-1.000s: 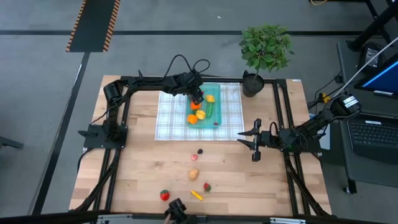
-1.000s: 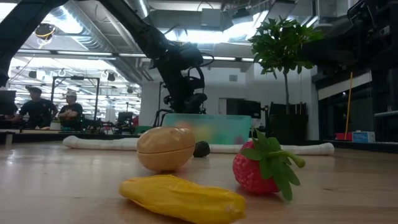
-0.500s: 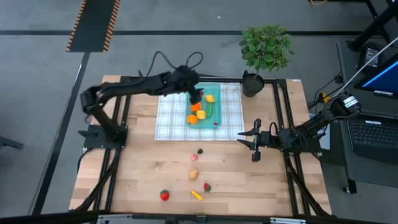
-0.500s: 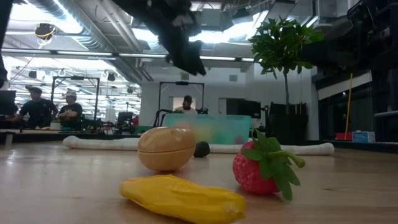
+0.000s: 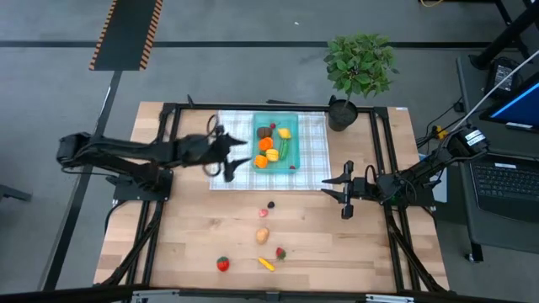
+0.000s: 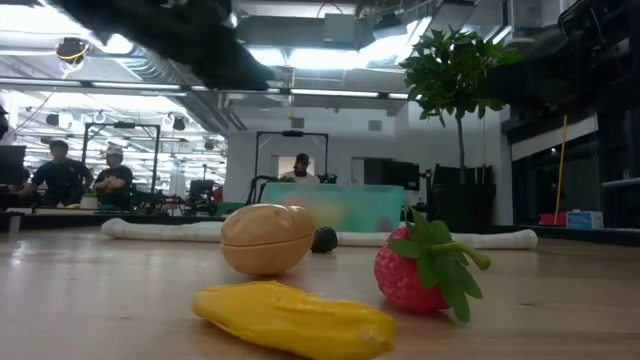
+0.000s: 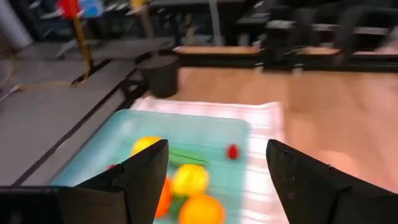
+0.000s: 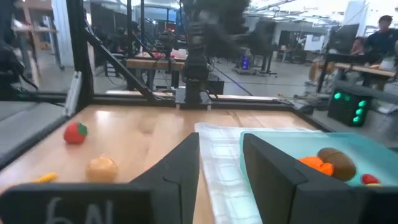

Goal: Pick and placing Produce into tupperware
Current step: Put the blackberry into the green bin

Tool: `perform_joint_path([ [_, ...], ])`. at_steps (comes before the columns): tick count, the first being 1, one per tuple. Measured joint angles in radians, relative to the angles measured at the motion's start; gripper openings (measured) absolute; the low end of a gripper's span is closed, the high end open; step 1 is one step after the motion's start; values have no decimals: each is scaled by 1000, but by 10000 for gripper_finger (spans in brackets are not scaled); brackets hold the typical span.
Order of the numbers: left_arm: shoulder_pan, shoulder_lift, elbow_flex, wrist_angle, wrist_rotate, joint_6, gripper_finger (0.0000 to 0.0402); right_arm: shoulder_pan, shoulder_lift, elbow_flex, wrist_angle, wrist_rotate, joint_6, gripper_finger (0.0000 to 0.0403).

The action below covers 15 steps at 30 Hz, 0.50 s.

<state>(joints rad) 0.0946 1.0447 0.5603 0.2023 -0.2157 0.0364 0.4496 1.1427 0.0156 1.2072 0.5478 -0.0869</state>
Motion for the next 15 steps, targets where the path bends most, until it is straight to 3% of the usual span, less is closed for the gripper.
perform_joint_path([
  [4,-93,-64,-93,44,1,7,264,0,0,3,1,-2,106,127],
  [15,-276,-87,-201,55,-7,7,264,-1,0,17,1,18,74,127],
])
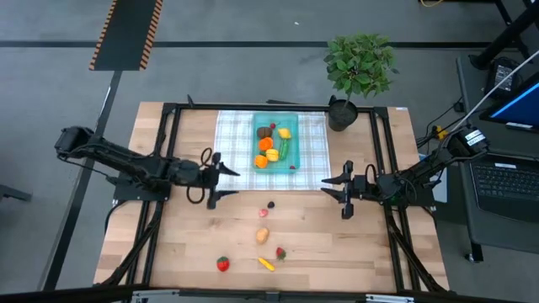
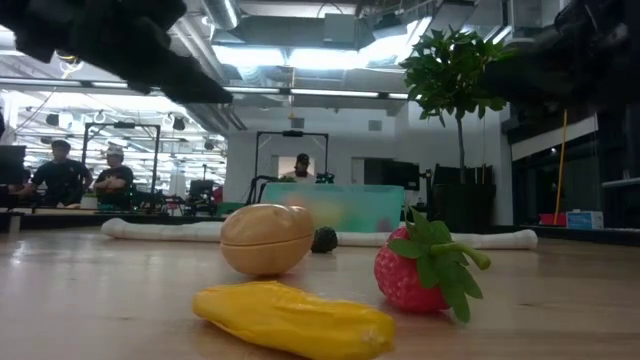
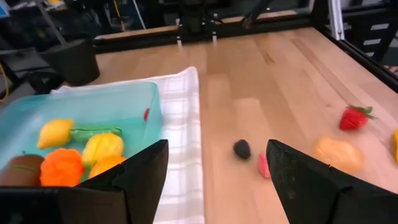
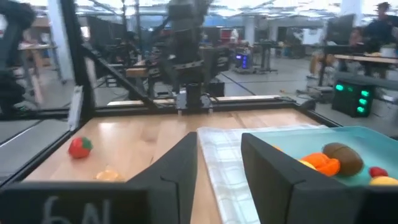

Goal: Pick and placing Produce into tupperware
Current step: Put the blackberry into the green bin

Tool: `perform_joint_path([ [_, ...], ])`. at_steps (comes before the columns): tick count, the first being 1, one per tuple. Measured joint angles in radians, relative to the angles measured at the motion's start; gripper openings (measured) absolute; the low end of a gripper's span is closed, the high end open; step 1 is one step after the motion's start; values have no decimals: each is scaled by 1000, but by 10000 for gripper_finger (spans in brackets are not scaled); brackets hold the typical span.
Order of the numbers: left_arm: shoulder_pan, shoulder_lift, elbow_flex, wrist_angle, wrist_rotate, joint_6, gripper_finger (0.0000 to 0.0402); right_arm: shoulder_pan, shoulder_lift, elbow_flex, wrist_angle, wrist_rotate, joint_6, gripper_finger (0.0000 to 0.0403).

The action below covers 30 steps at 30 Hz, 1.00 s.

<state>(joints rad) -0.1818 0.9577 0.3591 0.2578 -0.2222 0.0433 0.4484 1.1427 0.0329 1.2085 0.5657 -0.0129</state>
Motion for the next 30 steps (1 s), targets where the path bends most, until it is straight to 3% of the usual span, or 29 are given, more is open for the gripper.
perform_joint_path([
  [3,-33,-8,-45,73,-34,-7,264,0,0,75,-129,9,11,127],
  [7,-78,-25,-111,195,-54,-38,264,-1,1,253,-477,14,23,127],
  [11,-127,-25,-174,307,-55,-15,264,-1,3,429,-885,14,146,127],
  [14,-144,-25,-206,317,-86,-42,264,-1,13,525,-1087,0,275,127],
  [19,-159,-25,-223,317,-95,-58,264,-1,87,634,-1174,-63,314,127],
  [26,-159,-25,-223,322,-114,16,264,-23,293,733,-1195,-63,128,127],
  [30,-154,-25,-223,321,-115,20,264,-64,395,773,-1192,-63,196,127],
])
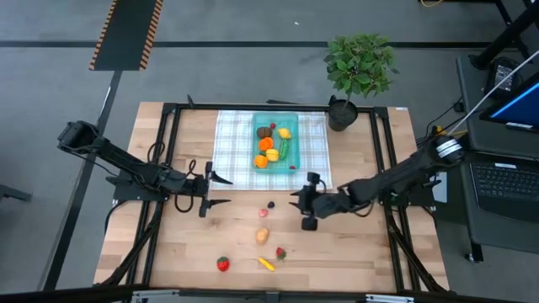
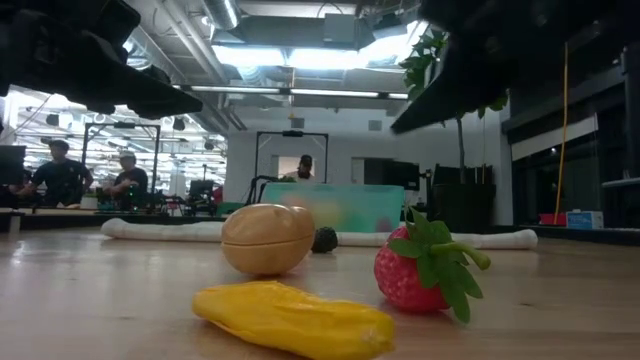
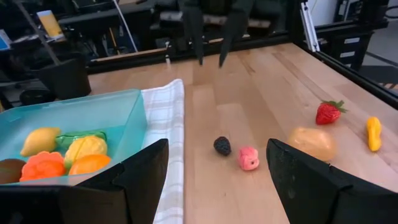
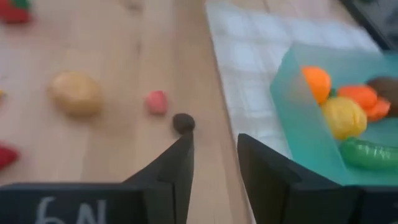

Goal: Pick and placing Produce into tupperware
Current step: Put the blackberry into the green bin

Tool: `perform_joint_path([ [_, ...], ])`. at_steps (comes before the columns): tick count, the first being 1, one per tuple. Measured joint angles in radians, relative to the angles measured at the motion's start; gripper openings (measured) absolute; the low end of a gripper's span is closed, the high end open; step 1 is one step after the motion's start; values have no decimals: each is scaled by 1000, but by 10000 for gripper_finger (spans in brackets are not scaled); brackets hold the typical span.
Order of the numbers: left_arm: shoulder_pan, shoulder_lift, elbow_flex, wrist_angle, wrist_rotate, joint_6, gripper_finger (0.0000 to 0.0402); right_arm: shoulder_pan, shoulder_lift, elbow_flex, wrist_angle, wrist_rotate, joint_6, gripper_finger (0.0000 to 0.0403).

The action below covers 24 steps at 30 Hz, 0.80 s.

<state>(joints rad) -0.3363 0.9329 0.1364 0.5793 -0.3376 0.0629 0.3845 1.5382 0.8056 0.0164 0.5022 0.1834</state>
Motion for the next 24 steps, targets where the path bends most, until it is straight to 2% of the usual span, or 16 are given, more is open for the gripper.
perform_joint_path([
  [9,-1,1,0,-57,45,-1,264,-72,190,147,-2,-185,21,127],
  [13,-1,1,0,-79,45,-4,264,-94,251,239,-30,-197,19,131],
  [17,-1,1,0,-87,50,-6,264,-105,294,320,-112,-201,8,154],
  [21,-1,1,0,-101,52,-1,264,-110,327,374,-193,-217,-12,182],
  [24,-1,1,0,-102,52,0,264,-110,345,383,-221,-217,-12,187],
])
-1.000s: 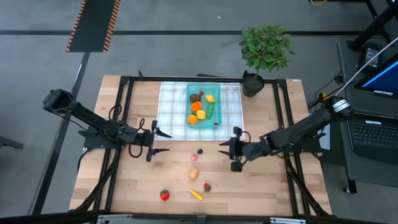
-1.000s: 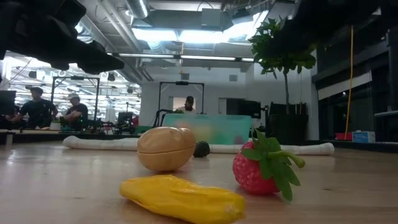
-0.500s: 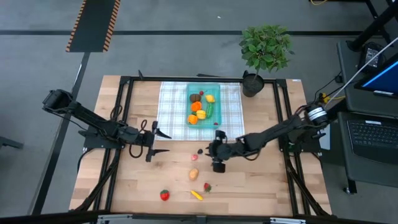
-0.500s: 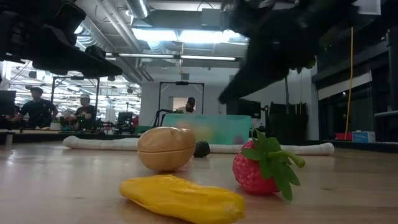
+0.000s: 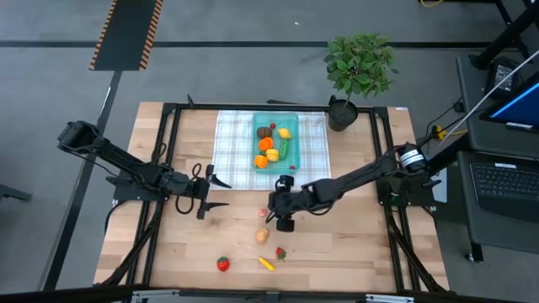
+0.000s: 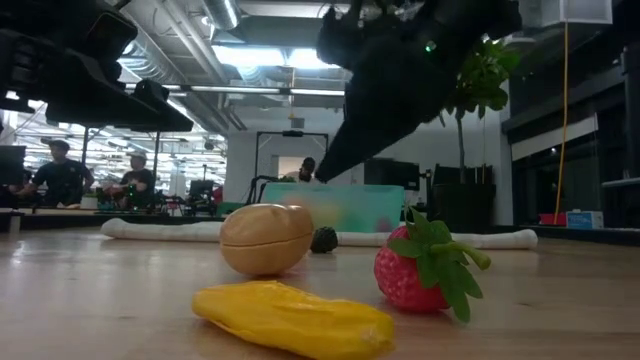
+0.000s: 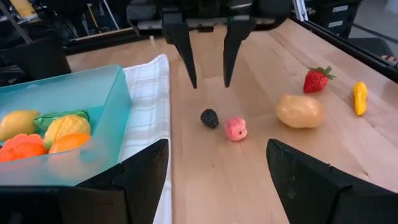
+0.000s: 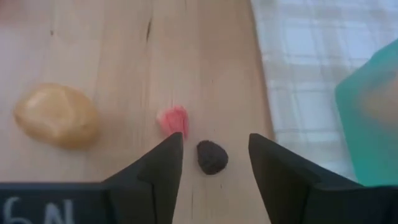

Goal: Pick and placing Produce into tupperware
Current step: Put the blackberry into the green bin

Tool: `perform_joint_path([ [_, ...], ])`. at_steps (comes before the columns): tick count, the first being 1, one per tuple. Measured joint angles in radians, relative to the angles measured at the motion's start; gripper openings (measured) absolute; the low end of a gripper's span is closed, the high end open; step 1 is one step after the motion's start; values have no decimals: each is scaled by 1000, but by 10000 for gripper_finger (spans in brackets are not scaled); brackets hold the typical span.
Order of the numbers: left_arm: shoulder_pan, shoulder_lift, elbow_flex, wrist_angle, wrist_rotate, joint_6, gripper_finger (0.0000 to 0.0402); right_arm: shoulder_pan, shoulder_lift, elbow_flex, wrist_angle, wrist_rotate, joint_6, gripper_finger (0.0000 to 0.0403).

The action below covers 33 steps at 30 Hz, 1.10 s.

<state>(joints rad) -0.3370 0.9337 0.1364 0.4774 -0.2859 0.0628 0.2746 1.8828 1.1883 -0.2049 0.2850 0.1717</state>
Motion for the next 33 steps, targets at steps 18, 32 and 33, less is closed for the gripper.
perform_joint_path([
  [18,0,0,0,-33,0,10,264,-29,87,-1,24,18,2,175],
  [32,0,0,0,-40,0,10,264,-36,121,-1,36,-19,3,174],
  [33,0,0,0,-40,0,10,264,-37,125,-1,44,-19,3,174],
])
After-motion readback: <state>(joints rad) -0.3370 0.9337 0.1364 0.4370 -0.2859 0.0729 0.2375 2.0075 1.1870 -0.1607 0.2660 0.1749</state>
